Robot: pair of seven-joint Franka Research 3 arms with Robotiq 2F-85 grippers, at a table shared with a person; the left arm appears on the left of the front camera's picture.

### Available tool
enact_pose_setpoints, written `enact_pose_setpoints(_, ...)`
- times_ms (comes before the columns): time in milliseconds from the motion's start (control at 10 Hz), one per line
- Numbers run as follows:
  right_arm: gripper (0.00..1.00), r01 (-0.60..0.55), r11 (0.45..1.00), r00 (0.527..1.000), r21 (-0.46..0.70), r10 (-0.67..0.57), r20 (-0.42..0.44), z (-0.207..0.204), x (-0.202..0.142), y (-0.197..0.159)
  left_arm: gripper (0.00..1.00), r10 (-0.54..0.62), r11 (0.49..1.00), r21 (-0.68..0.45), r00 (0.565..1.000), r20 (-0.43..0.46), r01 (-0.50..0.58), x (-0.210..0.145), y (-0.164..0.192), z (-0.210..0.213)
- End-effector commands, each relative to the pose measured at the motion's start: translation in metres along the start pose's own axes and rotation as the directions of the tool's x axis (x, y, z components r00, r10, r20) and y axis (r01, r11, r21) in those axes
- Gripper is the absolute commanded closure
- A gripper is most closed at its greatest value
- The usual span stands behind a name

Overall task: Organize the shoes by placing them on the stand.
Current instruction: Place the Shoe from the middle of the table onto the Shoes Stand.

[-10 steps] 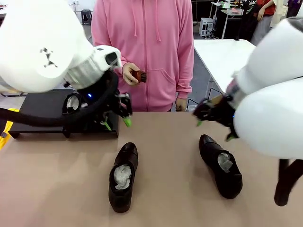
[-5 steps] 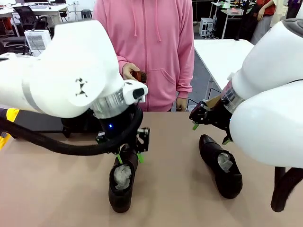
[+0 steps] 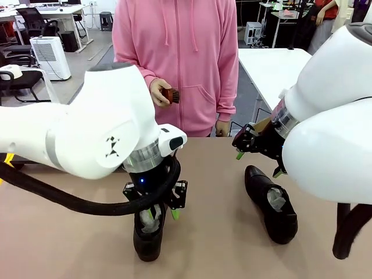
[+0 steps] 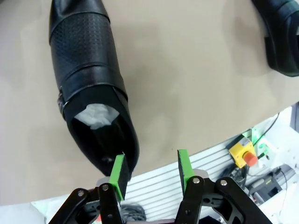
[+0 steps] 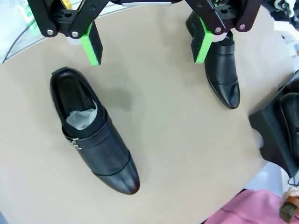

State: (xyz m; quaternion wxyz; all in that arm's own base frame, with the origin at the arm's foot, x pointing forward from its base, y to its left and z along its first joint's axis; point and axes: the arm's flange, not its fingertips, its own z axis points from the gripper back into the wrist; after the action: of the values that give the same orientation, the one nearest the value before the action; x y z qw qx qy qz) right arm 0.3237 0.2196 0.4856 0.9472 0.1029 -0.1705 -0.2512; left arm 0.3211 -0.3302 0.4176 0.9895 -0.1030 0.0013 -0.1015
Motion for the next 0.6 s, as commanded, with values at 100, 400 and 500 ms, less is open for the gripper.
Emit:
enact_pose_setpoints(100, 0.0, -0.016, 1.0, 1.0, 0.022, 0.017, -0.009, -0.001, 0.005, 0.002, 0.43, 0.038, 0.997, 0.064, 0.999, 0.037, -0.041, 0.007, 0.004, -0.033)
enact_pose_setpoints(400, 0.0, -0.016, 1.0, 1.0, 0.022, 0.017, -0.009, -0.001, 0.005, 0.002, 0.43, 0.032, 0.995, 0.097, 0.998, 0.049, -0.036, 0.021, 0.006, -0.055)
enact_pose_setpoints(500, 0.0, -0.016, 1.0, 1.0, 0.022, 0.017, -0.009, -0.001, 0.005, 0.002, 0.43, 0.025, 0.995, 0.096, 0.999, 0.032, -0.028, 0.024, 0.006, -0.059)
